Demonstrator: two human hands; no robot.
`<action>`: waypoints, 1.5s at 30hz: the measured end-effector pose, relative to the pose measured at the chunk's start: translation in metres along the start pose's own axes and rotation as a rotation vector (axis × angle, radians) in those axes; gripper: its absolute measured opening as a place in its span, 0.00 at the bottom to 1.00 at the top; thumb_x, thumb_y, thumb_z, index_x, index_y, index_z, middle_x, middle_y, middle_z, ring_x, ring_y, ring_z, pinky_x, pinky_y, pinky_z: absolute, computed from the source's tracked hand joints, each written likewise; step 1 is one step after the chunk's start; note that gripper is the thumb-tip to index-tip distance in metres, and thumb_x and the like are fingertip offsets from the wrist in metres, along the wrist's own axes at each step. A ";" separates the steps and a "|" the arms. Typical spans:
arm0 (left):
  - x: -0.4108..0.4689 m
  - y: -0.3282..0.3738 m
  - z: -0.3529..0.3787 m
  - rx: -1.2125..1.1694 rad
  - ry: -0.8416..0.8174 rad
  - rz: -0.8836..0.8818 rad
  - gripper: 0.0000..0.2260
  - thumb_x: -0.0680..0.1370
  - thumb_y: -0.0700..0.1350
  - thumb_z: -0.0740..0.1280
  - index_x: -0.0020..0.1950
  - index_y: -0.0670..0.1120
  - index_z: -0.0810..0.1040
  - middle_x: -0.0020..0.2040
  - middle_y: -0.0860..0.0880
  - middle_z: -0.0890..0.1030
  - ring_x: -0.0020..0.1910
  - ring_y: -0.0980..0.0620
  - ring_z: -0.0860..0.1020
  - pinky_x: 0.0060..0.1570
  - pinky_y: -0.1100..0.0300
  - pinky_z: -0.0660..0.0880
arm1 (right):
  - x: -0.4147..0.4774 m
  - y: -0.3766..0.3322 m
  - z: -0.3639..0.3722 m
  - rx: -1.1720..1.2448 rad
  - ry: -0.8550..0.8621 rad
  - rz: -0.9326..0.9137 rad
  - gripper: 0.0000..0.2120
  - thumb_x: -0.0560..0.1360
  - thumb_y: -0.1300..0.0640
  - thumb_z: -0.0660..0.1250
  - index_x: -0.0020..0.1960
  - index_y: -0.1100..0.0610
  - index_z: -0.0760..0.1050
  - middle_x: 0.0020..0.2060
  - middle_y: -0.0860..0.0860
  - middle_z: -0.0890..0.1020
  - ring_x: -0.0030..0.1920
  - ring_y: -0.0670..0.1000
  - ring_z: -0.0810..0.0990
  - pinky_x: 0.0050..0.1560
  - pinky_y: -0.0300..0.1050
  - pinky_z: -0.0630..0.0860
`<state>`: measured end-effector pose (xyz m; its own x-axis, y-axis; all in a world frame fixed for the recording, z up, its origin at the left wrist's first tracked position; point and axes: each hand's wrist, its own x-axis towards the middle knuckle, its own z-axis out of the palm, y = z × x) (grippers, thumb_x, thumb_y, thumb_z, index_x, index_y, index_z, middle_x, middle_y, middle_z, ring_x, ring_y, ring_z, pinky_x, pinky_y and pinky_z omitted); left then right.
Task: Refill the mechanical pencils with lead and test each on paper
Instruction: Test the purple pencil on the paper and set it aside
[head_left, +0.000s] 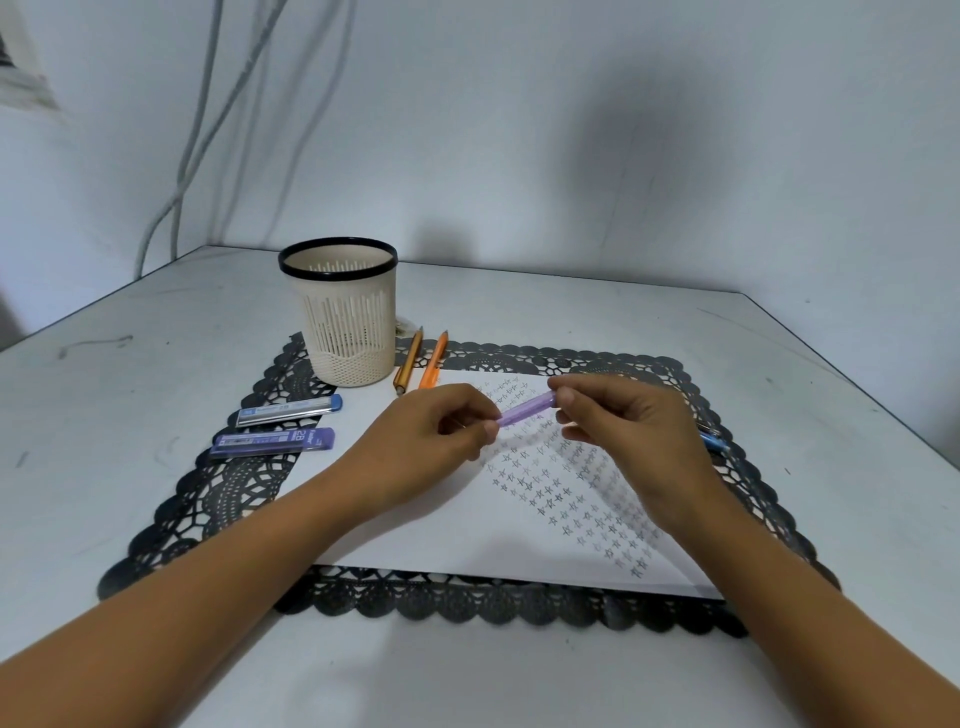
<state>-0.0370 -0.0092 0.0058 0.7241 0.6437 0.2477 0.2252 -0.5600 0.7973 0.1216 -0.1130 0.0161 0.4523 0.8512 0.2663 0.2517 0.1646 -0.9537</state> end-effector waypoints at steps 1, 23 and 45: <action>0.000 0.000 0.001 -0.012 0.004 -0.004 0.06 0.76 0.44 0.66 0.44 0.57 0.75 0.37 0.53 0.81 0.36 0.60 0.78 0.41 0.67 0.73 | 0.000 0.001 0.001 0.049 -0.026 0.031 0.09 0.69 0.59 0.70 0.48 0.50 0.81 0.38 0.49 0.84 0.42 0.48 0.82 0.45 0.41 0.80; -0.008 -0.014 0.014 0.524 -0.299 0.109 0.22 0.78 0.57 0.57 0.72 0.56 0.61 0.74 0.55 0.59 0.70 0.60 0.57 0.63 0.73 0.51 | 0.020 -0.001 -0.033 0.944 0.113 0.342 0.19 0.74 0.40 0.54 0.37 0.55 0.70 0.26 0.49 0.62 0.26 0.47 0.61 0.32 0.40 0.61; -0.008 -0.015 0.015 0.567 -0.314 0.106 0.21 0.78 0.58 0.55 0.70 0.58 0.62 0.75 0.55 0.57 0.72 0.56 0.55 0.69 0.63 0.52 | 0.019 0.001 -0.035 1.051 0.131 0.302 0.15 0.65 0.46 0.58 0.27 0.55 0.61 0.24 0.48 0.59 0.23 0.48 0.58 0.25 0.40 0.62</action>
<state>-0.0363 -0.0143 -0.0165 0.8975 0.4357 0.0678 0.3893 -0.8553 0.3420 0.1604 -0.1141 0.0255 0.4753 0.8787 -0.0445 -0.7102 0.3533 -0.6090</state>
